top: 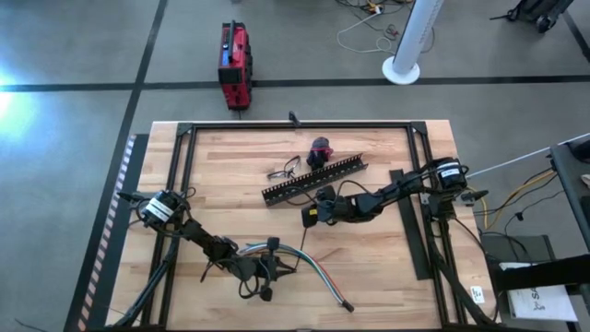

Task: Ziptie cables
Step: Wrap the cable wires with black zip tie

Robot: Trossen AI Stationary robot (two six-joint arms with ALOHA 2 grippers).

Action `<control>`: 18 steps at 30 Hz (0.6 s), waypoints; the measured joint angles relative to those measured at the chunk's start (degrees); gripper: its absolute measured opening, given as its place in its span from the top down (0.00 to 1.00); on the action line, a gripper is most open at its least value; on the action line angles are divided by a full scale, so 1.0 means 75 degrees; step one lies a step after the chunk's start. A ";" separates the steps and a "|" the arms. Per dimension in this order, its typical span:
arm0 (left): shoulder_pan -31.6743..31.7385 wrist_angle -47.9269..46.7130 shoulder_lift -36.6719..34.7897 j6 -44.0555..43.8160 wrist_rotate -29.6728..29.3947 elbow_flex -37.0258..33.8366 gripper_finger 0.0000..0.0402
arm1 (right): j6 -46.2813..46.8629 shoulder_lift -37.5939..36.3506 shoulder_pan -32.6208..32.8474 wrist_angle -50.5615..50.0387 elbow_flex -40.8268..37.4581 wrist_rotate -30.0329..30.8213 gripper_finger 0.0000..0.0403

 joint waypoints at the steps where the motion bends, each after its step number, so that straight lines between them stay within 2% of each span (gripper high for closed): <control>1: 0.0000 -0.0002 0.0000 0.0000 0.0000 0.0000 1.00 | -0.0014 0.0000 0.0003 0.0013 0.0000 -0.0015 0.74; 18: 0.0000 -0.0003 0.0000 0.0000 -0.0001 0.0000 1.00 | -0.0465 0.0020 0.0228 0.0440 0.0017 -0.0307 0.84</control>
